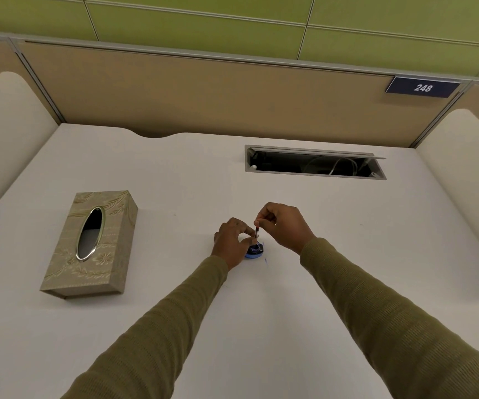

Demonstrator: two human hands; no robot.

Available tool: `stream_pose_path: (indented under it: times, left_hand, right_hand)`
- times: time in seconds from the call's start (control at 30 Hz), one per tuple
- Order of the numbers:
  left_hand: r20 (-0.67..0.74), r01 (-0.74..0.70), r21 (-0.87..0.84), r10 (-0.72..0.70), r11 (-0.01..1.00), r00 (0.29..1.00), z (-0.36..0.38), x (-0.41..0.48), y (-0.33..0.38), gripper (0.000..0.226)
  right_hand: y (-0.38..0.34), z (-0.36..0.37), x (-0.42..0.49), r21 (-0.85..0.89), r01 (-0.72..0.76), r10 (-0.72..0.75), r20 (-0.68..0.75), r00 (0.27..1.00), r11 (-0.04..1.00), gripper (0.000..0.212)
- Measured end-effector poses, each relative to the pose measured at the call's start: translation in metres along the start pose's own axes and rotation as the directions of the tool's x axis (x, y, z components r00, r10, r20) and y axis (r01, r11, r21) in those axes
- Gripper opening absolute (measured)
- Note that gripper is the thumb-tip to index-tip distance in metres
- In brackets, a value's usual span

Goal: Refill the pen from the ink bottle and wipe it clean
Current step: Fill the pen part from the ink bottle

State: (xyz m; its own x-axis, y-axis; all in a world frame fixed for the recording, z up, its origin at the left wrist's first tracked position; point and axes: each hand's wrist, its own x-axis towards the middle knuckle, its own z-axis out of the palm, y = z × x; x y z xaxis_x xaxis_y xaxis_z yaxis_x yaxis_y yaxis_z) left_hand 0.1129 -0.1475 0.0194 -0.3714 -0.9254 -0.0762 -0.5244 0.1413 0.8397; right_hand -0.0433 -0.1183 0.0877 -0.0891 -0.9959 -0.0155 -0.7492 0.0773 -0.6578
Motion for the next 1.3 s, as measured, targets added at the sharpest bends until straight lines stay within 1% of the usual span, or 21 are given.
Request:
stream_pose_path:
  times: [0.23, 0.37, 0.43, 0.53, 0.6, 0.73, 0.83, 0.93, 1.07, 1.17, 1.3]
  left_hand:
    - [-0.012, -0.001, 0.007, 0.001, 1.0, 1.0, 0.0005, -0.0006, -0.0017, 0.008]
    - [-0.012, -0.016, 0.006, 0.016, 1.0, 1.0, -0.001, -0.0026, -0.0015, 0.01]
    - [-0.014, -0.018, 0.003, 0.018, 1.0, 1.0, -0.0009, -0.003, -0.0012, 0.011]
    - [-0.012, -0.01, 0.009, 0.01, 1.0, 1.0, -0.0013, -0.0031, 0.0009, 0.014]
    - [-0.013, -0.008, 0.014, 0.008, 1.0, 1.0, -0.0018, -0.0029, 0.0014, 0.011]
    - [-0.019, -0.021, 0.003, 0.021, 1.0, 1.0, -0.0021, -0.0037, 0.0003, 0.01]
    - [-0.017, -0.025, 0.013, 0.025, 1.0, 1.0, -0.0015, -0.0032, 0.0027, 0.014]
    - [-0.015, -0.02, 0.036, 0.02, 0.999, 1.0, -0.0013, -0.0026, 0.0035, 0.011]
    - [-0.015, -0.018, 0.03, 0.018, 0.999, 1.0, -0.0013, -0.0031, 0.003, 0.011]
    - [-0.018, -0.014, 0.024, 0.014, 1.0, 1.0, -0.0016, -0.0033, 0.004, 0.011]
    - [-0.011, 0.002, 0.049, -0.002, 0.999, 1.0, -0.0021, -0.0033, 0.0046, 0.01]
  right_hand:
    - [0.0022, -0.001, -0.0054, -0.057, 0.063, -0.062, 0.036, 0.997, 0.996, 0.013]
    - [0.0032, -0.001, -0.0062, -0.075, 0.064, -0.062, 0.03, 0.998, 0.995, 0.005]
    - [0.0032, -0.0013, -0.0064, -0.07, 0.059, -0.057, 0.022, 0.998, 0.996, 0.005]
    - [0.0025, -0.0015, -0.0072, -0.07, 0.078, -0.076, 0.02, 0.997, 0.995, 0.011]
    - [0.003, -0.0013, -0.0077, -0.079, 0.088, -0.086, 0.023, 0.996, 0.993, 0.013]
    - [0.0046, -0.0007, -0.0068, -0.082, 0.062, -0.061, 0.011, 0.998, 0.995, 0.004]
    - [0.0044, -0.001, -0.0063, -0.08, 0.049, -0.05, -0.002, 0.999, 0.996, 0.006]
    - [0.004, -0.0007, -0.0063, -0.101, 0.074, -0.073, 0.014, 0.997, 0.992, 0.011]
    - [0.0036, -0.0008, -0.0059, -0.109, 0.051, -0.051, -0.004, 0.999, 0.993, 0.003]
    - [0.0034, -0.0024, -0.0062, -0.097, 0.044, -0.045, -0.009, 0.999, 0.994, 0.006]
    - [0.0022, -0.0032, -0.0066, -0.107, 0.081, -0.079, 0.025, 0.997, 0.991, 0.013]
